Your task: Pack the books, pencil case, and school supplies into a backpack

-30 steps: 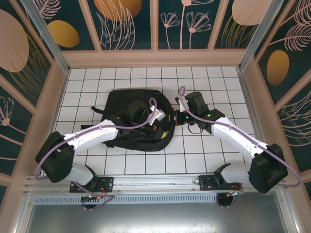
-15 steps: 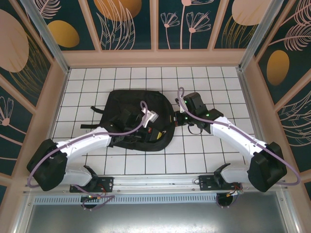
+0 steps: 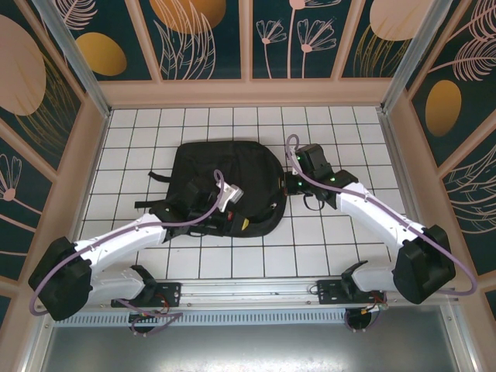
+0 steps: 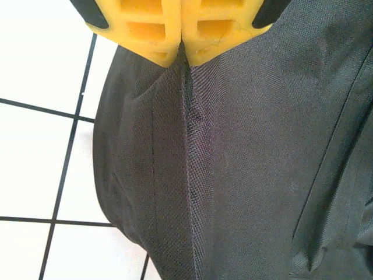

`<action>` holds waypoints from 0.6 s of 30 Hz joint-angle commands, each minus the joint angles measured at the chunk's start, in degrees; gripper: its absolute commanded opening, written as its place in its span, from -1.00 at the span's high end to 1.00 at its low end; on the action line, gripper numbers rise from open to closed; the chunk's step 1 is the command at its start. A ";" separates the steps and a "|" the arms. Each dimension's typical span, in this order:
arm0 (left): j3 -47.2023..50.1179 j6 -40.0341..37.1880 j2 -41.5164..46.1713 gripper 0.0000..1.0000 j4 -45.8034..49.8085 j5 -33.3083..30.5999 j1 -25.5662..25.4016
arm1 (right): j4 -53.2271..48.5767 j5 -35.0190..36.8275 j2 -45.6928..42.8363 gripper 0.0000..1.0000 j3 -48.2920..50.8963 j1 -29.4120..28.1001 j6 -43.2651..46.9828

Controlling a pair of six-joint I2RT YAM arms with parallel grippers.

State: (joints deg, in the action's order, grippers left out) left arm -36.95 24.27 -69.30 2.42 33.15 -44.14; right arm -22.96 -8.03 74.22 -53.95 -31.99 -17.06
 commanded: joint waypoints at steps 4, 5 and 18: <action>-1.93 1.66 -0.56 1.00 0.75 0.87 0.02 | 3.13 -0.24 0.41 0.88 -3.00 -0.22 -1.83; -2.62 1.61 -0.90 1.00 1.07 1.19 0.02 | 2.65 1.04 0.40 0.58 -3.23 -0.27 -2.14; -3.03 -0.11 7.14 -0.09 11.32 -4.98 -0.04 | -6.10 9.67 0.55 -0.51 -8.47 -5.86 1.00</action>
State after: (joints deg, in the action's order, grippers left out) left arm -39.86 24.08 -65.78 9.78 30.37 -44.16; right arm -26.30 1.43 74.08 -59.81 -35.55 -18.02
